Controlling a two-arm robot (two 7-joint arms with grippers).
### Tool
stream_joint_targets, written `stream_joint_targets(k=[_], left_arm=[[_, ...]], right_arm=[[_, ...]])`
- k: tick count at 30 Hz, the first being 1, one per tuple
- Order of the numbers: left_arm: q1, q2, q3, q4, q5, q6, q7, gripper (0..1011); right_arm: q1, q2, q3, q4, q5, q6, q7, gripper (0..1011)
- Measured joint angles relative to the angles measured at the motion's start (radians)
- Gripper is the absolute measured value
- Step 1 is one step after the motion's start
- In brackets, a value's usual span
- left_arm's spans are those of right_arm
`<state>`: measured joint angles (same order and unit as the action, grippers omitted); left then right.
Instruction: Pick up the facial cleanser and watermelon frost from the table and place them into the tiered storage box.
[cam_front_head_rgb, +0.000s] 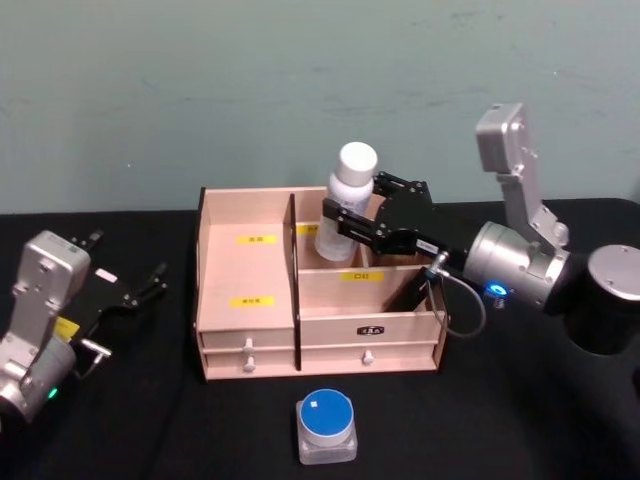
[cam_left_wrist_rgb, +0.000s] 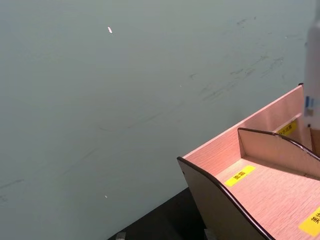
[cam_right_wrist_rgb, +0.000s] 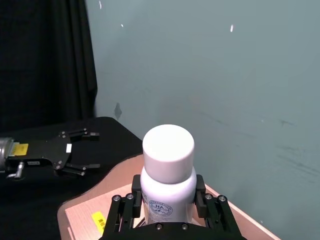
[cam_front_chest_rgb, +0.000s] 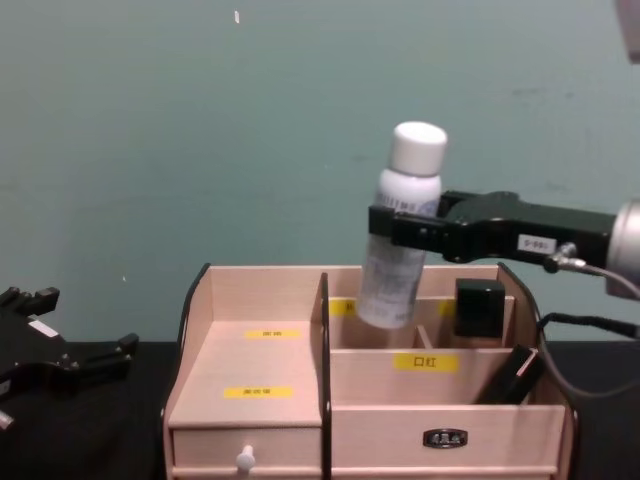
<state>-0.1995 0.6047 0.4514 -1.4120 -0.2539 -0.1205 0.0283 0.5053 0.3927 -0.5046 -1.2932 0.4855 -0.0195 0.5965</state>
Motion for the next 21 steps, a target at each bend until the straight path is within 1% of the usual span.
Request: stream_joint_targets(k=[5,8,14,21], left_arm=[[0.000,0.000,0.000,0.000,0.000,0.000,0.000,1010],[0.000,0.000,0.000,0.000,0.000,0.000,0.000,1010],[0.000,0.000,0.000,0.000,0.000,0.000,0.000,1010],[0.000,0.000,0.000,0.000,0.000,0.000,0.000,1010]], right_arm=[[0.034,-0.030,-0.020,0.062,-0.023,-0.009,0.011,607],[0.046,-0.041,-0.025,0.084,-0.031,-0.015,0.014,609],[0.059,-0.052,-0.026,0.113,-0.045,-0.022,0.015,607],[0.068,-0.055,-0.016,0.138,-0.054,-0.030,0.015,607]])
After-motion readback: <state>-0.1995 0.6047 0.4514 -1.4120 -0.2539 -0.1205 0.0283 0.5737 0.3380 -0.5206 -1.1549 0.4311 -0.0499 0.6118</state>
